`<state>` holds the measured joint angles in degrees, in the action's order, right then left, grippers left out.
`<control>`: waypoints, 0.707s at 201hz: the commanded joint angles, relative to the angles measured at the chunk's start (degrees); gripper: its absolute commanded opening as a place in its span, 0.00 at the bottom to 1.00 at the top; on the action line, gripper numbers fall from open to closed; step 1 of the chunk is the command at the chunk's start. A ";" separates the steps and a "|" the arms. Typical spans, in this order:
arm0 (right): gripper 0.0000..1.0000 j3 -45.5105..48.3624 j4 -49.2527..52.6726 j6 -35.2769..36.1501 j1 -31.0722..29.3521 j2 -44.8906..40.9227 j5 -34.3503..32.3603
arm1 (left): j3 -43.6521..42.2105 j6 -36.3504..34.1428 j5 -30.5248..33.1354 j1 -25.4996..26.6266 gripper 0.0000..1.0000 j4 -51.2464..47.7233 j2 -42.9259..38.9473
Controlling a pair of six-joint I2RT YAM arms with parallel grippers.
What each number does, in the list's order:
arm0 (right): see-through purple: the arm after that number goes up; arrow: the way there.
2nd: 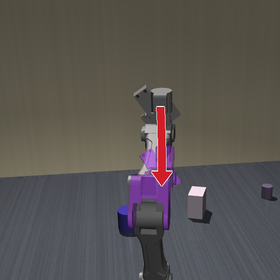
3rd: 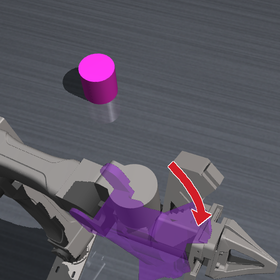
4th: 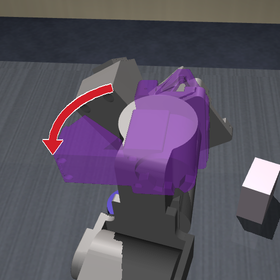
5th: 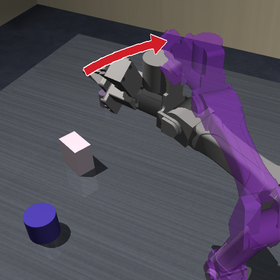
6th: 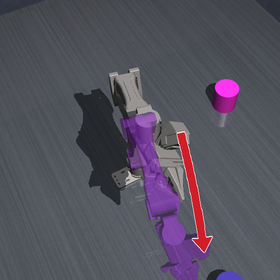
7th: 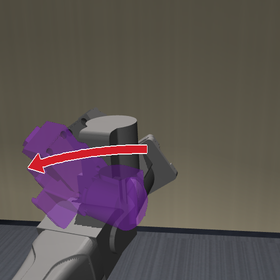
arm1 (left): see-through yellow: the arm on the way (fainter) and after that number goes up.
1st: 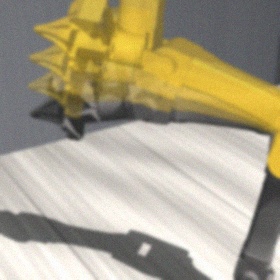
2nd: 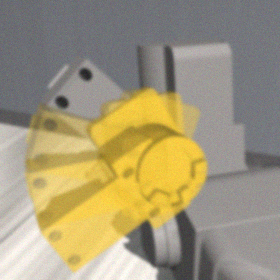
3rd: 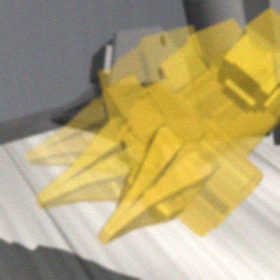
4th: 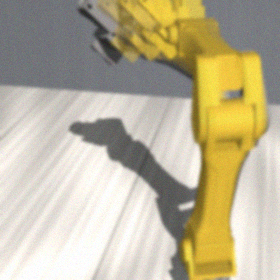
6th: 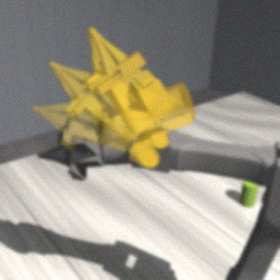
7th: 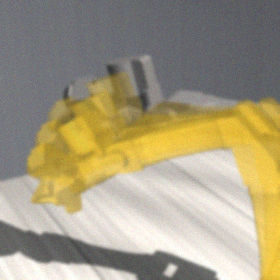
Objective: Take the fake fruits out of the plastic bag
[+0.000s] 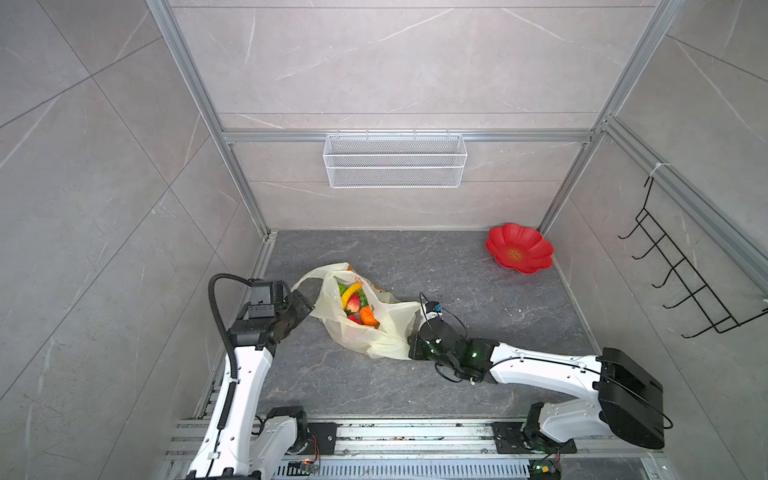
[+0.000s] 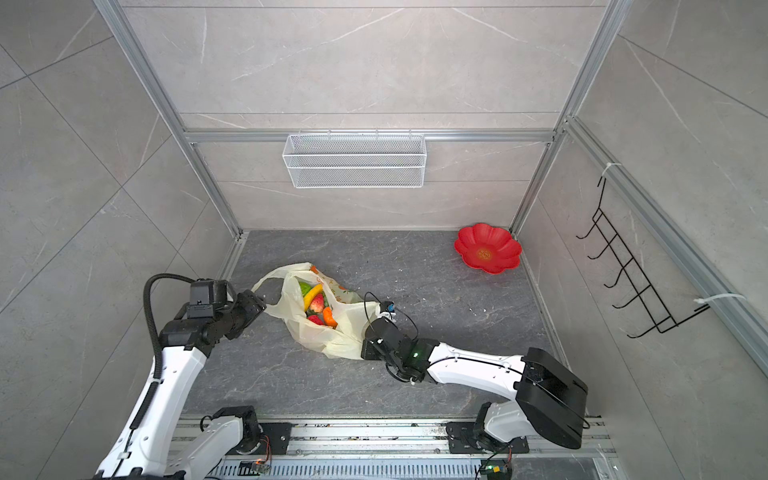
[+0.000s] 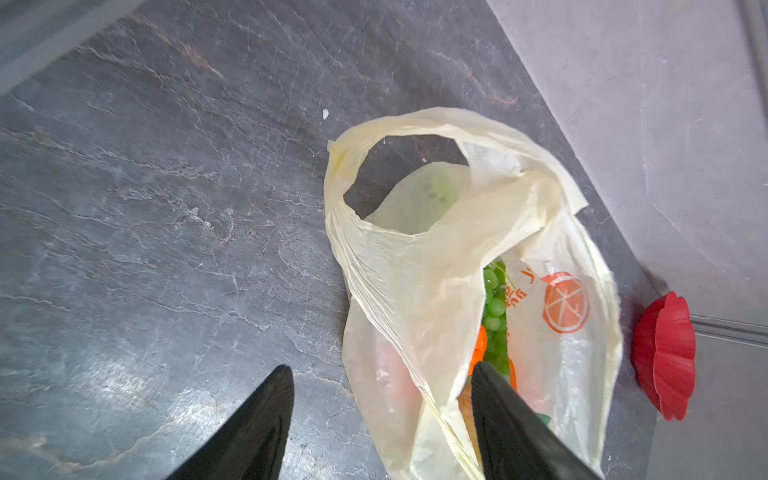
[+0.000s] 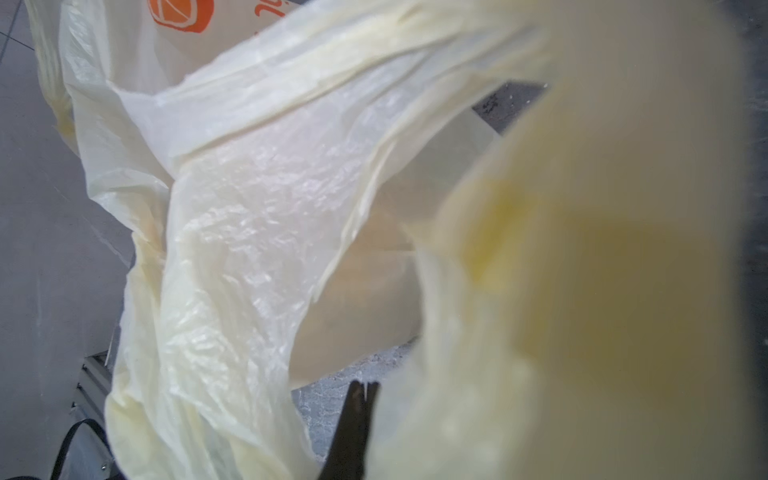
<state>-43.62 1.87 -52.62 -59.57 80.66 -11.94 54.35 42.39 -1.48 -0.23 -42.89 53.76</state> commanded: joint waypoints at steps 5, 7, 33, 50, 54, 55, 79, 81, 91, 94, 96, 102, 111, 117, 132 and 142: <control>0.02 -1.79 1.04 1.62 -1.52 1.92 -2.57 | 6.05 -2.52 3.35 6.00 0.72 -6.10 4.93; 0.02 -1.82 1.03 1.64 -1.62 2.01 -2.60 | 6.22 -2.61 3.56 6.37 0.72 -6.14 5.20; 0.02 -2.81 1.66 2.21 -3.06 2.57 -3.81 | 11.91 -4.19 8.78 15.36 0.76 -6.72 14.68; 0.02 -2.71 2.04 2.35 -3.70 1.90 -4.74 | 14.04 -4.75 9.97 16.76 0.78 -7.41 20.90; 0.02 -2.58 2.06 2.42 -3.79 1.67 -4.99 | 14.18 -4.85 11.09 16.92 0.80 -7.44 22.01; 0.02 -2.55 2.07 2.43 -3.79 1.64 -5.05 | 14.19 -4.86 11.38 16.97 0.81 -7.41 22.23; 0.02 -1.98 2.48 2.51 -3.91 -0.07 -6.17 | 12.30 -4.90 15.01 16.18 0.85 -4.28 26.24; 0.02 -1.93 2.58 2.52 -3.89 -0.18 -6.29 | 12.19 -5.00 14.72 16.08 0.85 -3.99 26.56; 0.03 -1.76 3.09 2.69 -3.89 -0.93 -6.89 | 12.33 -5.27 13.53 15.84 0.85 -3.03 28.36; 0.03 -1.72 3.18 2.76 -3.91 -1.14 -7.13 | 12.43 -5.38 13.33 15.80 0.85 -2.78 28.91; 0.03 -1.69 3.28 2.78 -3.89 -1.26 -7.19 | 12.49 -5.43 13.10 15.83 0.85 -2.69 29.22; 0.03 -1.52 3.45 2.95 -3.89 -1.69 -7.46 | 12.62 -5.55 12.56 15.87 0.85 -2.15 30.29; 0.03 -1.40 3.63 3.20 -3.93 -2.20 -7.87 | 12.69 -5.70 11.82 15.61 0.84 -1.31 31.61; 0.04 -1.45 3.75 3.16 -3.89 -2.50 -7.98 | 12.58 -5.80 10.80 15.31 0.82 -0.51 32.37; 0.05 -1.38 4.04 2.95 -3.48 -3.09 -8.22 | 11.58 -6.01 6.46 13.95 0.67 2.96 33.37; 0.05 -1.17 4.13 1.60 -1.81 -3.55 -6.12 | 10.63 -6.01 2.99 12.76 0.54 5.74 33.52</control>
<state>-44.88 3.70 -50.72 -63.09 78.89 -18.24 65.95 37.80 8.08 14.63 -43.38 86.65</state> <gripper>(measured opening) 0.048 0.649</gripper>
